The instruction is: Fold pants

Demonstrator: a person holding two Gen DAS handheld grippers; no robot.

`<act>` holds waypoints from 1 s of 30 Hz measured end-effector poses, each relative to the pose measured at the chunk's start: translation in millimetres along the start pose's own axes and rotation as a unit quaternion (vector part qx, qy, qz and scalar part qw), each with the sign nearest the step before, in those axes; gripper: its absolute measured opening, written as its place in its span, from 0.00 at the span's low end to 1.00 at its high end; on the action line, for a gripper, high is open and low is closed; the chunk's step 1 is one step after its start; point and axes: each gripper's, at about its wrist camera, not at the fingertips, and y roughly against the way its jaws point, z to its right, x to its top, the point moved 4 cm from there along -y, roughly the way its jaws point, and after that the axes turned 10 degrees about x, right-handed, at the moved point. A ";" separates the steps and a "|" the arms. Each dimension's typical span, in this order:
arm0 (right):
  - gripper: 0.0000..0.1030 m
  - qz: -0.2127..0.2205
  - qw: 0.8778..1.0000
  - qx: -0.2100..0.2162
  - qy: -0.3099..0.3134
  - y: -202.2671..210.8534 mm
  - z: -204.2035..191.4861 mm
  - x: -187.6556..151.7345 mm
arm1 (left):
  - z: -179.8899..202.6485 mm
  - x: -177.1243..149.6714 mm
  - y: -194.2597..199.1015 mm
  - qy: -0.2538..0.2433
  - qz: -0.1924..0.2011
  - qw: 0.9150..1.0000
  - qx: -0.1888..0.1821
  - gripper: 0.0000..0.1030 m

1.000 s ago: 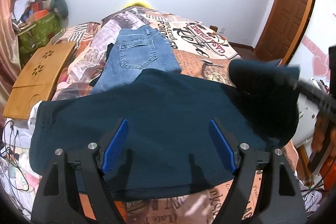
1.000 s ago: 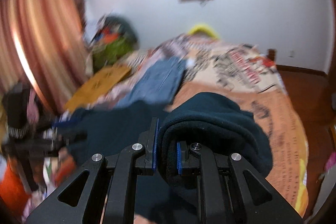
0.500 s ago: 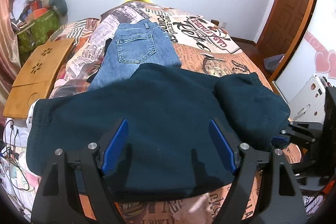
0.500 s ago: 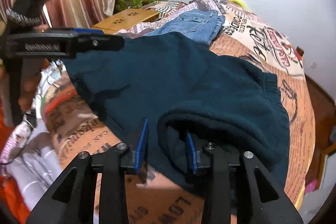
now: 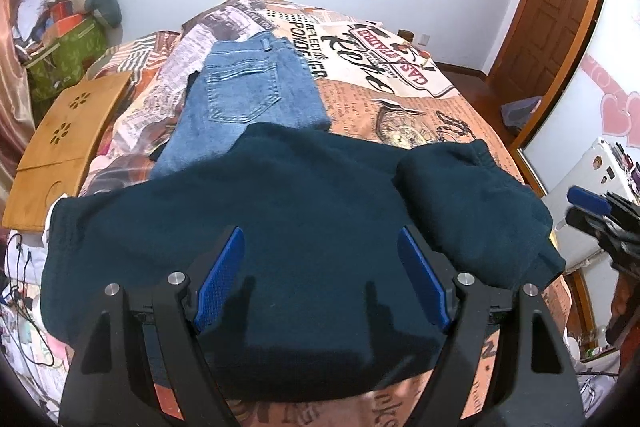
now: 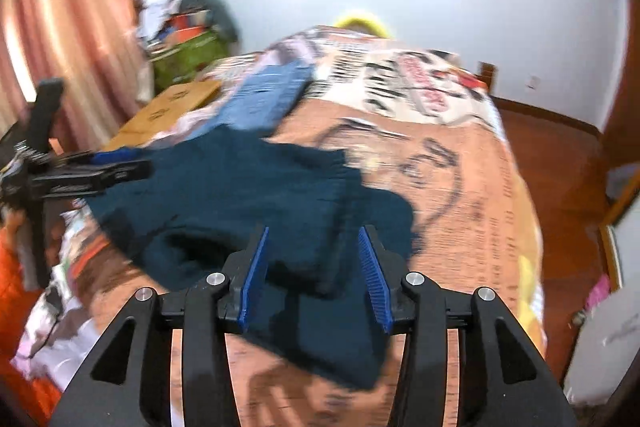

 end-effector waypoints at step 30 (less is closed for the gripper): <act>0.39 -0.062 0.987 0.145 0.021 -98.7 -93.9 34.6 | -70.7 -7.5 7.1 0.051 0.026 0.998 0.035 0.76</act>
